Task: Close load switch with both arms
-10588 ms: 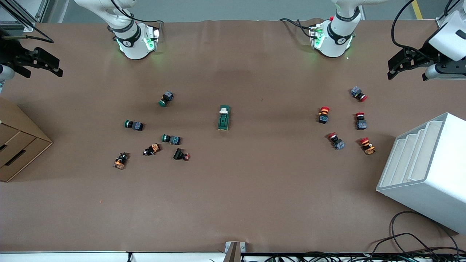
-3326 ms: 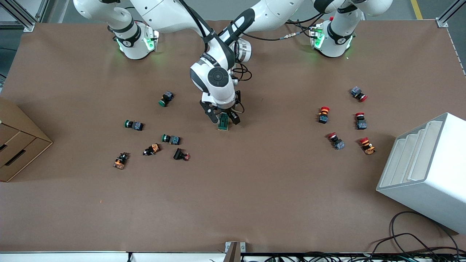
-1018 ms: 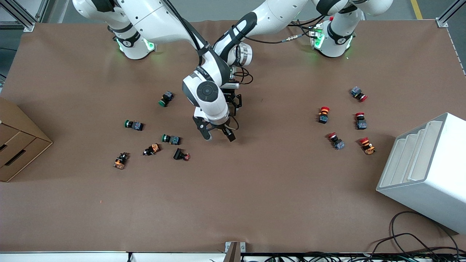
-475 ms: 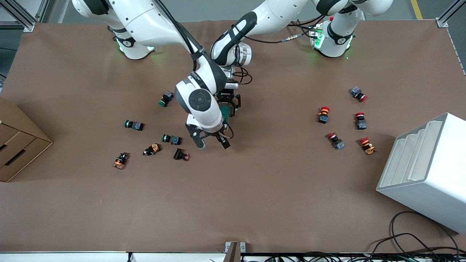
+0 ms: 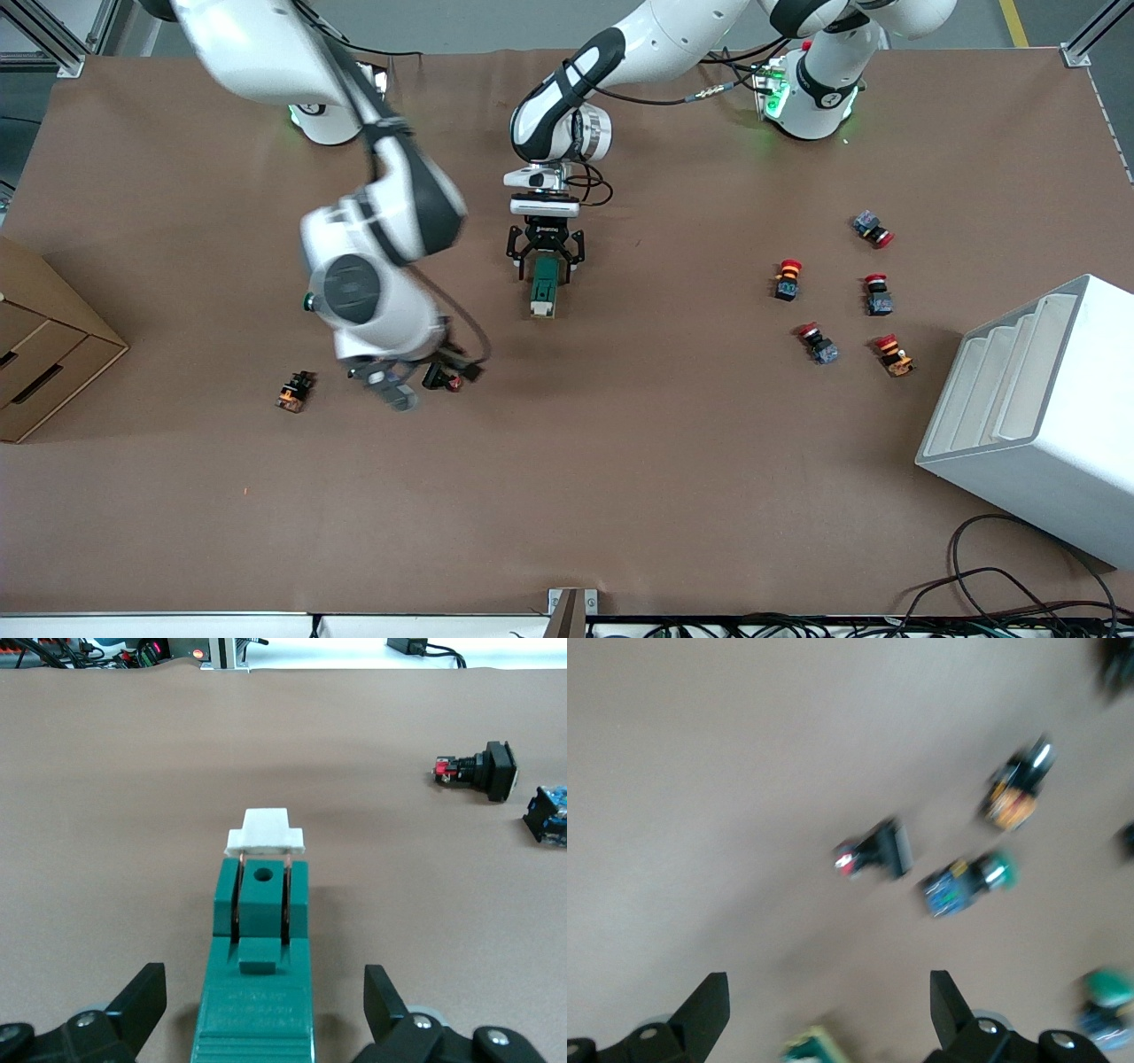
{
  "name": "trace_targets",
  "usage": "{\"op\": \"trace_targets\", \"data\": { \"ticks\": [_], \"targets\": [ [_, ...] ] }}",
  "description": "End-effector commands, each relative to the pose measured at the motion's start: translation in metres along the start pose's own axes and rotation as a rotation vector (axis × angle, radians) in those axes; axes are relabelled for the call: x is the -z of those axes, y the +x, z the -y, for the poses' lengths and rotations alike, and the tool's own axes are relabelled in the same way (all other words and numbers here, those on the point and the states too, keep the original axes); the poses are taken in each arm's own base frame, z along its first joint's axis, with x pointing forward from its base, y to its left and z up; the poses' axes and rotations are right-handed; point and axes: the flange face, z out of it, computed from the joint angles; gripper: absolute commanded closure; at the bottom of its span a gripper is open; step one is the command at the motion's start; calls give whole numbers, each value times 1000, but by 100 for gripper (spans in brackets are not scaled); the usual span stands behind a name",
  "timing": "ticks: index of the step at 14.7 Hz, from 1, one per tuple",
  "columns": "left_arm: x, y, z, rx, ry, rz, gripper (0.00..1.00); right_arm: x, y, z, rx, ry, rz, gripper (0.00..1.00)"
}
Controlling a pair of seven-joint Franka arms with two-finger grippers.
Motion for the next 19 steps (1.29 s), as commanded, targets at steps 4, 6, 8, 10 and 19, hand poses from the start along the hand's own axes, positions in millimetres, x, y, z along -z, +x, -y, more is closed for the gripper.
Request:
{"op": "trace_targets", "data": {
  "ticks": [4,6,8,10,19],
  "targets": [
    [18,64,-29,16,100,101,1,95,78,-145,366,-38,20,0],
    [26,100,-38,57,138,152,1,117,95,-190,442,-104,19,0],
    [34,157,-30,105,177,201,1,139,117,-240,487,-98,37,0],
    [43,210,-18,158,204,267,1,165,129,-268,504,-76,26,0],
    [16,445,146,448,376,542,0,214,95,-279,501,-82,88,0]
  ]
}}
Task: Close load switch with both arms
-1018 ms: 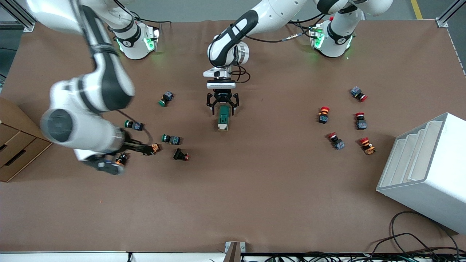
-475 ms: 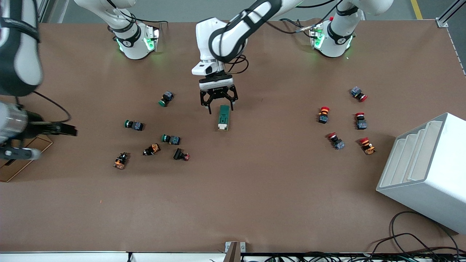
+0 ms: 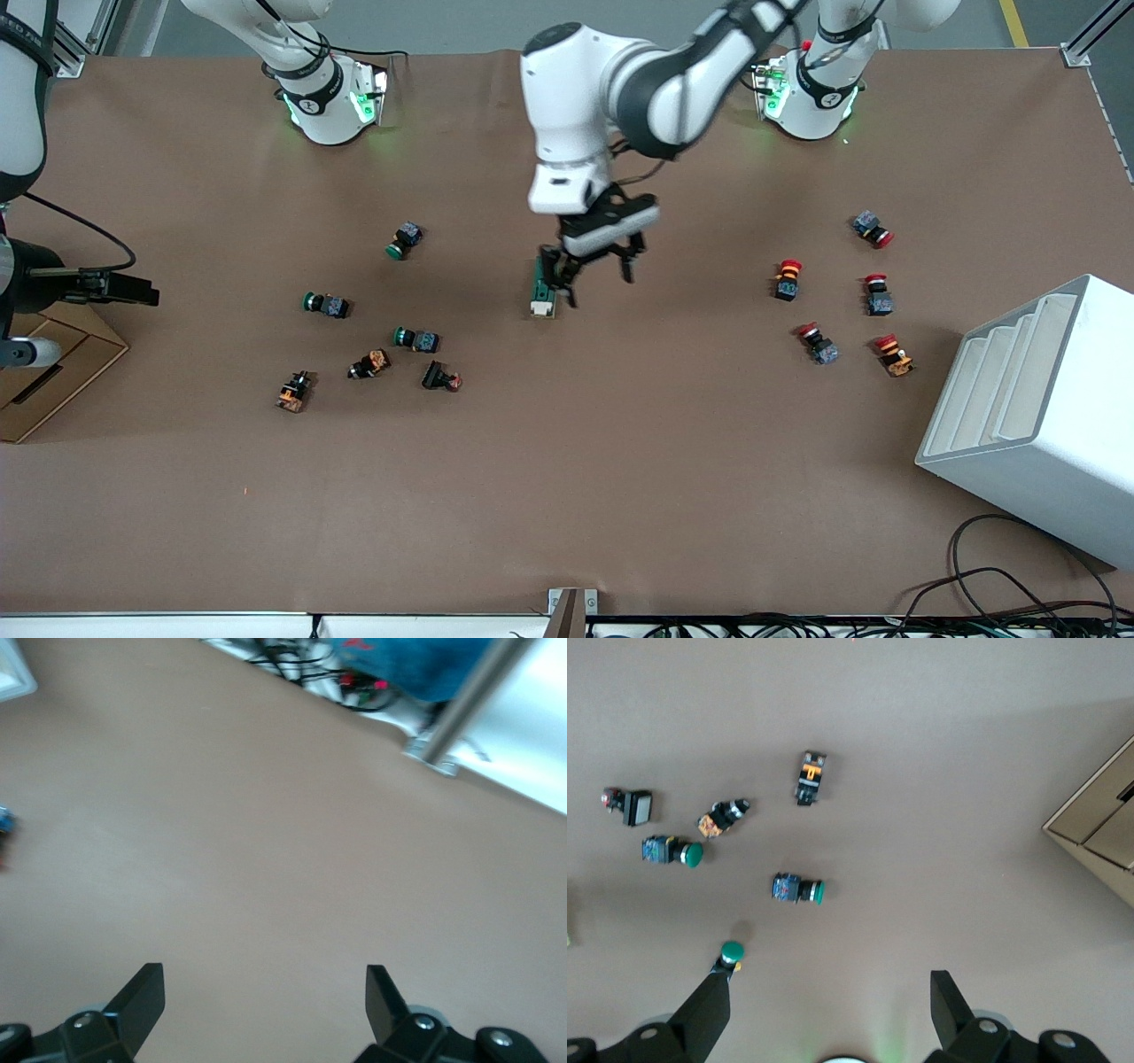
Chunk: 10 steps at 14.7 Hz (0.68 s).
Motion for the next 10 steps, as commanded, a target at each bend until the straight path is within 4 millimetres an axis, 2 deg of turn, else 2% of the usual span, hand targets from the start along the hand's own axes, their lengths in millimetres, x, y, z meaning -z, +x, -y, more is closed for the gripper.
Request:
{"op": "trace_targets", "data": {
  "ticks": [1,3,5,7,8,10],
  "targets": [
    [19,107,37,-42,73,140,0,20,-24,3,8,2,-3,0],
    [22,187,74,-87,133,199,0,21,-27,2,-3,-4,15,0],
    [12,246,118,-128,139,287,0,25,-30,-2,-10,0,8,0],
    [6,290,157,-193,109,324,0,29,-40,6,-8,-4,0,0],
    [7,308,175,-209,107,319,0,32,-46,14,-30,-7,-5,0],
    [13,347,218,-269,62,321,0,37,-59,16,-41,-7,-11,0]
  ]
}}
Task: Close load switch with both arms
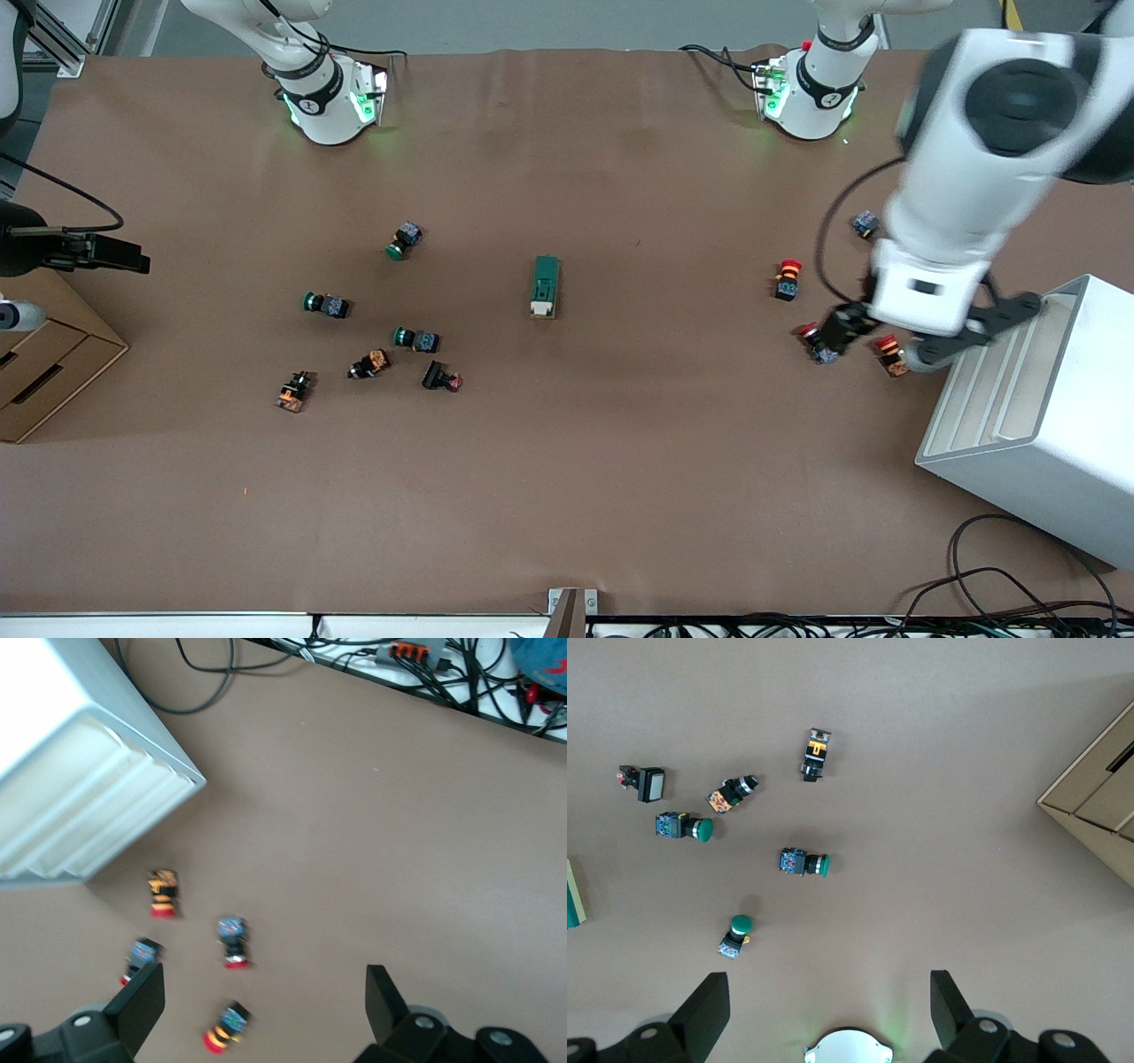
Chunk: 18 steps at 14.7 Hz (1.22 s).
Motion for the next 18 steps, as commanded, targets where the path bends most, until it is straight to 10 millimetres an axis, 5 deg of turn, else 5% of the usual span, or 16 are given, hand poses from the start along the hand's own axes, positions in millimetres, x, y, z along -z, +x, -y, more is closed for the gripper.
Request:
{"op": "trace_targets", "data": {
  "ticks": [1,4,6,12,18],
  "targets": [
    [28,15,49,-131,-54,2,0,11,-32,9,-16,-5,-16,0],
    [50,28,130,-195,-117,17,0,14,-54,6,-19,-3,-33,0],
    [61,20,166,-217,-131,67,0,15,-72,0,-27,2,-48,0],
    [74,-16,201,-241,-106,162,0,27,-115,-1,-18,15,-103,0],
    [79,-33,208,-239,-124,167,0,38,-121,-1,-14,15,-152,0]
  ]
}}
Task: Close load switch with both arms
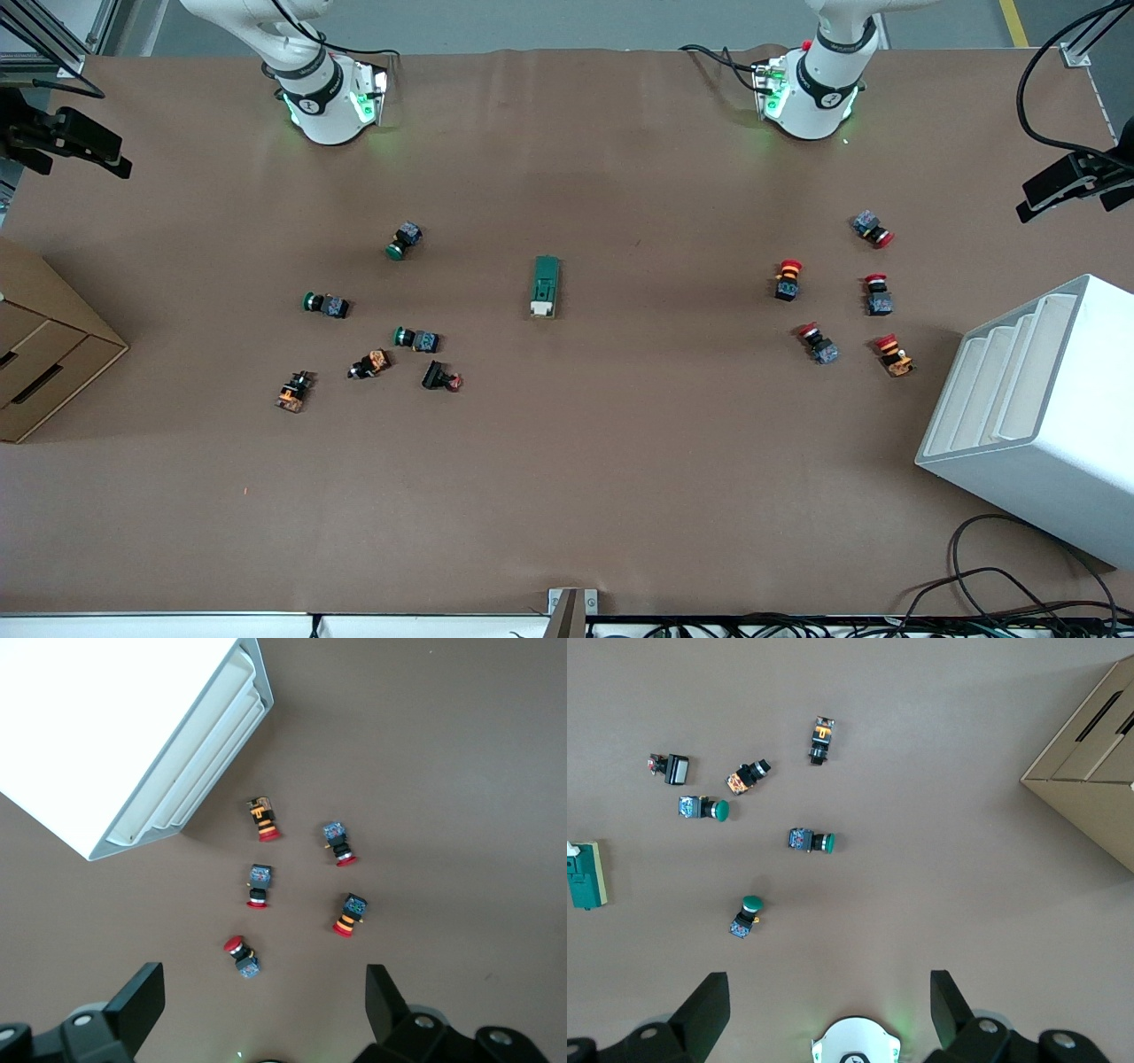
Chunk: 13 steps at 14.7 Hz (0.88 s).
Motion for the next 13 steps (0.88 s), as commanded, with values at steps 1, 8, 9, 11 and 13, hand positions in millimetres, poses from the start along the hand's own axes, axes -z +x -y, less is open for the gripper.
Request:
{"op": "trace_targets", "data": {
  "ticks": [1,8,9,11,13],
  "targets": [
    [5,-17,3,-34,-29,-7,0,-3,-4,3,2,2,-20,0],
    [6,-20,-15,-65,-29,-10,0,0,-4,9,53,2,-34,0],
    [9,-19,-16,-67,-25,-17,0,2,-5,8,58,3,-37,0],
    [12,-24,-26,-84,-11,-20,0,0,-4,7,80,5,-29,0],
    [14,-26,-23,-94,-14,-20,0,1,-5,7,80,7,-30,0]
  ]
}}
